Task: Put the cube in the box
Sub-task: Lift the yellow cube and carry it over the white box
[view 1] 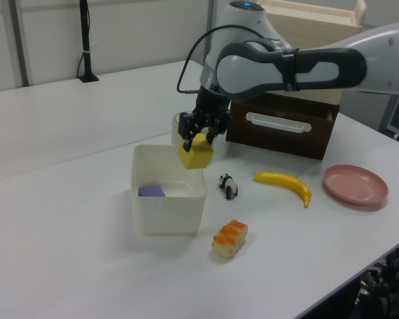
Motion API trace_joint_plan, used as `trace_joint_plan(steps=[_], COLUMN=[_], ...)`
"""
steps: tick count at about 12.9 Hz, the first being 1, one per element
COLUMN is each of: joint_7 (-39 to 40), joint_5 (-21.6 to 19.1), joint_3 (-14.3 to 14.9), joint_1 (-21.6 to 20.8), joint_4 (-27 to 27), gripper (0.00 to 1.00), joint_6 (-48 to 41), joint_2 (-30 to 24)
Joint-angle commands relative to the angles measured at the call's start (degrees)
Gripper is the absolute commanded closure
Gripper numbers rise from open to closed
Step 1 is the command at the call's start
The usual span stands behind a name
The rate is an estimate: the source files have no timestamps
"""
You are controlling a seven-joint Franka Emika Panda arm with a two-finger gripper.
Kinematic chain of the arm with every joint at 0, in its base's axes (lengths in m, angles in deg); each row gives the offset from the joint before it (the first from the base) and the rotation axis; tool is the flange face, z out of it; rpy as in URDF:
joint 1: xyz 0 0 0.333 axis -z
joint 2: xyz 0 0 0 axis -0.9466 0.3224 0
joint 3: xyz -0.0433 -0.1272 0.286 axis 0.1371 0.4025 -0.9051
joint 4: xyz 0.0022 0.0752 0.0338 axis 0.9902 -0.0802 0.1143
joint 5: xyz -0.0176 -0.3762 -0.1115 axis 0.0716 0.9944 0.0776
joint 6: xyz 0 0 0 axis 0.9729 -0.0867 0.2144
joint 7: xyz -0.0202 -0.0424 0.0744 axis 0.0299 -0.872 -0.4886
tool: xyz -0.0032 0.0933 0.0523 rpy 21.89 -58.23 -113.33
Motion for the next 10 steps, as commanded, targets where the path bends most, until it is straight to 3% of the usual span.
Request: trace_joint_plan(steps=[1, 6, 8, 10], joint_7=[-1.87, -1.70, 0.84, 3.66], joint_5=[-0.40, 0.74, 5.55, 6.45], joint_3=[-1.35, -1.44, -1.35, -0.74], joint_1=[-0.08, 0.01, 0.71, 2.72], joint_4=[1.68, 1.68, 1.77, 1.77], gripper=[0.00, 0.00, 0.00, 0.00], joint_6=[1.04, -0.01, -6.22, -11.85], joint_2=[0.45, -0.78, -2.01, -4.11])
